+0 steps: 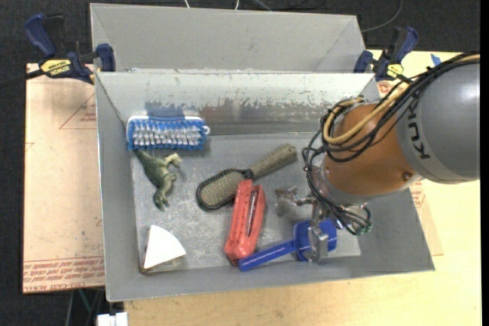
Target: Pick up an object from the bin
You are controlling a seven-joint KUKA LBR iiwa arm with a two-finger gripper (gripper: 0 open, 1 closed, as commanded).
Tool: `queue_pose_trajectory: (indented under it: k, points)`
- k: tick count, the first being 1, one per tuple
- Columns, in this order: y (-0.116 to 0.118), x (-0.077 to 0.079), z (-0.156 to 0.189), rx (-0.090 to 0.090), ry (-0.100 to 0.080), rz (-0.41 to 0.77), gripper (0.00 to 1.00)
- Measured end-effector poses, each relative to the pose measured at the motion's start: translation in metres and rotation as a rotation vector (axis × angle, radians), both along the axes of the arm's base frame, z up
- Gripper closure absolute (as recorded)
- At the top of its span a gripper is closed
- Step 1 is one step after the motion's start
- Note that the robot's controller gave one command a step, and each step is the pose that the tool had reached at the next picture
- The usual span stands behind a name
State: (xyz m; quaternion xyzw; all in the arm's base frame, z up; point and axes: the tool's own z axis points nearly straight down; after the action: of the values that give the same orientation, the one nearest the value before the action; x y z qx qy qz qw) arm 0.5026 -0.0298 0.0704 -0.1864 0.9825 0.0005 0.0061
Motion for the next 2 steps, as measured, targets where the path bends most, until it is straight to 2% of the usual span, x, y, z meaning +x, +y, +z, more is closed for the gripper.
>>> queue_pose_trajectory:
  k: [1, 2]
  points:
    - [0.013, 0.0115, 0.0001, 0.002, 0.017, -0.198, 1.0]
    - [0.013, 0.0114, 0.0004, 0.002, 0.018, -0.198, 1.0]
